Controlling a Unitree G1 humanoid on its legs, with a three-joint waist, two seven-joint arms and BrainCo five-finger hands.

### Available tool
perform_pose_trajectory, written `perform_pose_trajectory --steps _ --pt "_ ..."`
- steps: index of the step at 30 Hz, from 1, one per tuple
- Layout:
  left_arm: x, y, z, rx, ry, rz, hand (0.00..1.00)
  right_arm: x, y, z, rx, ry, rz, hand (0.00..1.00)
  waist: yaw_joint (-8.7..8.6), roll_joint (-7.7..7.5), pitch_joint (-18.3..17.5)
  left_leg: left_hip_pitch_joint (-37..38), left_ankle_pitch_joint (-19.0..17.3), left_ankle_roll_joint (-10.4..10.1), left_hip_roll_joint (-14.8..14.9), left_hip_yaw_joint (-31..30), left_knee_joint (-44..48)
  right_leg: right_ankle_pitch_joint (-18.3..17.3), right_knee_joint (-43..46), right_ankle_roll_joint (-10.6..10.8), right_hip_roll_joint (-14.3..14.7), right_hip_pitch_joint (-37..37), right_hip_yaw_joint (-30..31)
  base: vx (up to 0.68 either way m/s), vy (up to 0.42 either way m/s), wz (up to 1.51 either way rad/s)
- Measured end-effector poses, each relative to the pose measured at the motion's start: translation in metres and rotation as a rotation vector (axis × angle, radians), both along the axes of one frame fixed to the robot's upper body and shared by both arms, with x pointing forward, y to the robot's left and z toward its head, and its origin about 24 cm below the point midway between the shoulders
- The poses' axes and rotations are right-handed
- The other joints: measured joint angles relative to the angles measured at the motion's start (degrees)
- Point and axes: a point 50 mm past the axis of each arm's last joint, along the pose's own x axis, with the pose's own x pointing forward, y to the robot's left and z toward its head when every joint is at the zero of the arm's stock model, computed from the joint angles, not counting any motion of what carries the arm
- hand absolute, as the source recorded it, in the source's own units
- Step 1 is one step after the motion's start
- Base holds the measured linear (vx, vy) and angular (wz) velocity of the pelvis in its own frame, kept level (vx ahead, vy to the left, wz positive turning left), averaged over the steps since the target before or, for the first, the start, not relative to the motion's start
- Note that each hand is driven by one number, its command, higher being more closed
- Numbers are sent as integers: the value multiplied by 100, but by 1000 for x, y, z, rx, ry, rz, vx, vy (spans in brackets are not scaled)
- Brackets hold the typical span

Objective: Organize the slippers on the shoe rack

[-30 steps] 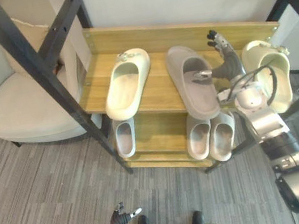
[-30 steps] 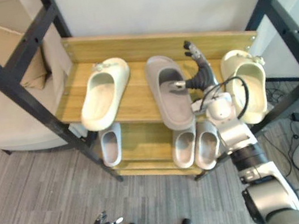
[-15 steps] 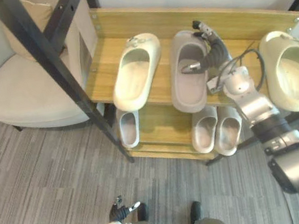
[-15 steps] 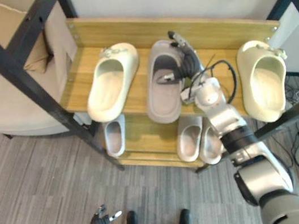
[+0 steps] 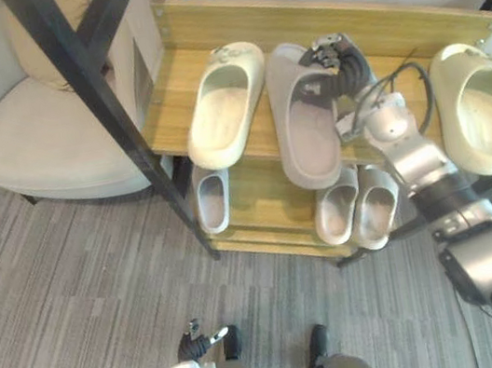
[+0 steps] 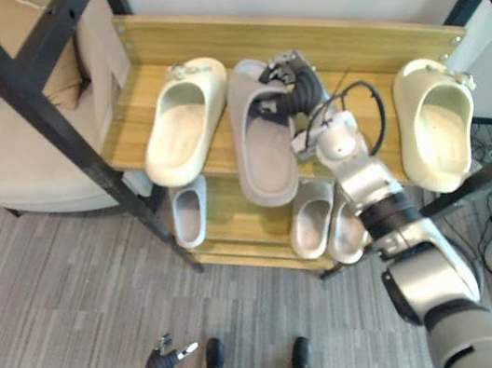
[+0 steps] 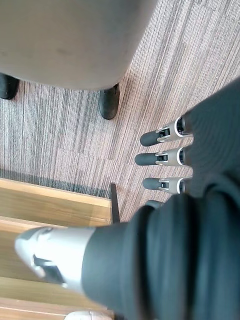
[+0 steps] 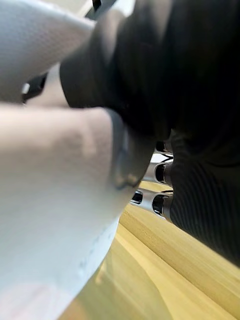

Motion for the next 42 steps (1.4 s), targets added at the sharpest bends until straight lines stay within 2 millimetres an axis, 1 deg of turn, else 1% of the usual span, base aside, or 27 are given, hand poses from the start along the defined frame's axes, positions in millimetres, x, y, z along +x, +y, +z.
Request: perform_pose_trajectory --steps 3,4,6,11,15,18,20,24,30,33,35,37,39,40,41,42 --pt "0 0 0 0 3 0 0 -8 0 -5 6 -8 17 100 -13 -11 -8 18 0 0 6 8 0 0 42 0 0 -3 7 0 0 0" --pt "0 1 0 1 4 -1 0 -13 -3 -8 20 -12 17 100 -18 -33 -24 23 -1 0 6 11 0 0 49 0 -2 -3 9 0 0 0" --pt "-1 1 0 2 6 -1 0 -17 -5 -12 29 -12 15 100 -26 -51 -36 26 -1 0 5 13 0 0 52 0 -3 -3 12 0 0 0" --pt "-3 3 -2 0 25 16 0 -37 -9 -23 70 -26 28 100 -55 -85 -78 94 -2 1 9 84 1 -1 53 2 -4 23 91 -15 -3 -7" --pt "-9 5 -5 5 51 20 0 -58 -7 -15 117 -114 62 100 -167 -82 -171 131 -3 2 13 152 1 -7 49 10 -1 23 180 -38 -6 -9" --pt "-18 5 -8 9 78 19 0 -73 -9 -13 168 -167 71 100 -287 -66 -368 162 -3 1 23 194 1 -9 48 13 9 27 219 -19 -10 -8" --pt "-20 5 -9 9 85 18 0 -83 -11 -15 182 -188 79 100 -315 -54 -397 251 -7 -3 25 231 -3 -12 43 17 9 101 253 -21 -6 -10" --pt "-24 4 -12 10 106 2 0 -103 -9 -28 253 -174 121 100 -351 -7 -562 335 -11 -7 31 276 -19 -23 52 32 14 148 310 -35 -7 -6" --pt "-34 2 -15 -3 129 2 0 -120 -6 -51 297 -84 186 100 -395 72 -767 431 9 -3 30 287 -88 -29 62 38 14 199 324 -10 -2 0" --pt "-36 2 -16 -7 138 -2 0 -126 3 -68 314 2 249 100 -419 80 -784 561 4 -10 23 280 -87 -45 43 58 16 347 317 0 0 0" --pt "-37 2 -16 -8 140 -10 0 -131 15 -82 305 76 308 100 -413 91 -788 614 -5 -10 24 278 -71 -76 90 76 3 383 322 0 0 0" --pt "-35 2 -15 -8 129 -14 0 -135 26 -92 297 130 361 100 -411 103 -727 487 -115 2 16 258 194 -162 295 64 -37 306 324 -43 8 5" --pt "-27 1 -12 -9 106 -17 0 -135 36 -101 288 177 406 100 -401 178 -583 -127 -582 0 33 157 1281 -329 738 40 -91 40 300 -81 16 16" --pt "-23 0 -11 -12 94 -21 0 -133 39 -104 281 192 414 100 -393 255 -479 -372 -760 -12 75 104 1714 -379 904 26 -76 -54 269 -140 9 23" --pt "-15 -3 -9 -21 71 -24 0 -129 42 -108 265 214 423 100 -385 388 -286 -726 -983 -15 149 18 2252 -483 1182 8 -41 -234 233 -192 14 18" --pt "-7 -6 -6 -28 42 -23 0 -126 45 -112 247 237 432 100 -366 478 -112 -965 -1096 -13 188 -31 2593 -567 1449 -18 -27 -424 233 -253 25 13"
